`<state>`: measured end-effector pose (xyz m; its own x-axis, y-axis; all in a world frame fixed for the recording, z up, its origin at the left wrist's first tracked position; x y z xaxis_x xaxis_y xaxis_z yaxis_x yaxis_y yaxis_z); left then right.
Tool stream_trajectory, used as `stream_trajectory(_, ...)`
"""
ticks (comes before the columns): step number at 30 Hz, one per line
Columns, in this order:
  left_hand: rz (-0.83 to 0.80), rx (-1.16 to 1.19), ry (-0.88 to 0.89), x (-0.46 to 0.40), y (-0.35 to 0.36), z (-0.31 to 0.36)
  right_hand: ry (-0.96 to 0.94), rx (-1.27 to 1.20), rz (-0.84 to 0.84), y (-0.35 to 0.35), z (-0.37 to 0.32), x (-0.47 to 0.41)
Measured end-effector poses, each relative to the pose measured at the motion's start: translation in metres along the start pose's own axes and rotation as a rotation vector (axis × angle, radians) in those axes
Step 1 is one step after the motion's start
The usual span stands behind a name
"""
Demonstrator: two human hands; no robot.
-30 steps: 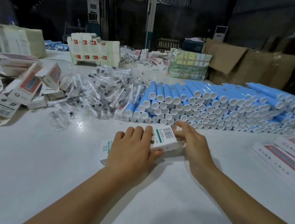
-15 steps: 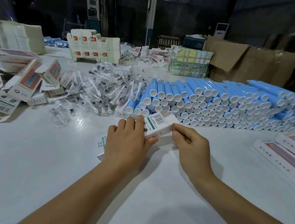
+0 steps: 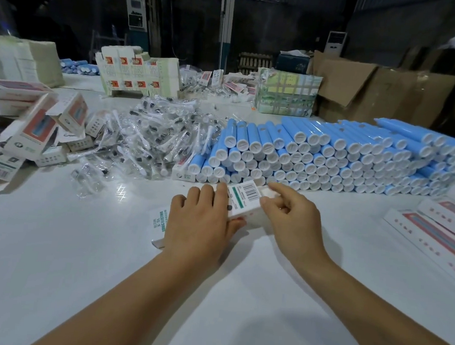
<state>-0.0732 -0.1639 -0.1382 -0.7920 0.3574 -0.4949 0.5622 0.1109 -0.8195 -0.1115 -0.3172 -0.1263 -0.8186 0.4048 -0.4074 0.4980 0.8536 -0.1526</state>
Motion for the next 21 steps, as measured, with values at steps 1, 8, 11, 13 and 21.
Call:
stream_trajectory(1,0.002,0.000,0.005,0.001,-0.001,0.001,0.001,0.030,-0.017,0.001,0.000,-0.002)
stream_trajectory(8,0.092,0.036,0.051,0.009,-0.011,0.009,0.067,0.171,-0.066,0.004,0.000,-0.005)
stream_trajectory(11,0.060,0.025,0.045,0.011,-0.012,0.009,0.108,0.111,-0.038,0.004,0.003,-0.001)
stream_trajectory(13,0.039,0.012,0.041,0.011,-0.012,0.008,0.104,0.098,-0.017,0.005,0.000,0.001)
stream_trajectory(21,0.103,0.017,0.059,0.015,-0.017,0.013,0.122,0.166,-0.018,0.012,0.007,0.004)
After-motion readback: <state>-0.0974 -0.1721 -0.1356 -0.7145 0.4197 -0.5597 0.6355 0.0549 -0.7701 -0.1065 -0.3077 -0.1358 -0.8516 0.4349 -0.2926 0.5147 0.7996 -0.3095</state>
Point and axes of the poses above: each hand's wrist, its own x-axis away from the middle knuckle, its own y-axis out of the palm, z = x × y, the point moved 6 cm from there along -x, towards the middle knuckle, and after that the axes turned 15 degrees about -x, right-handed, at the moved point
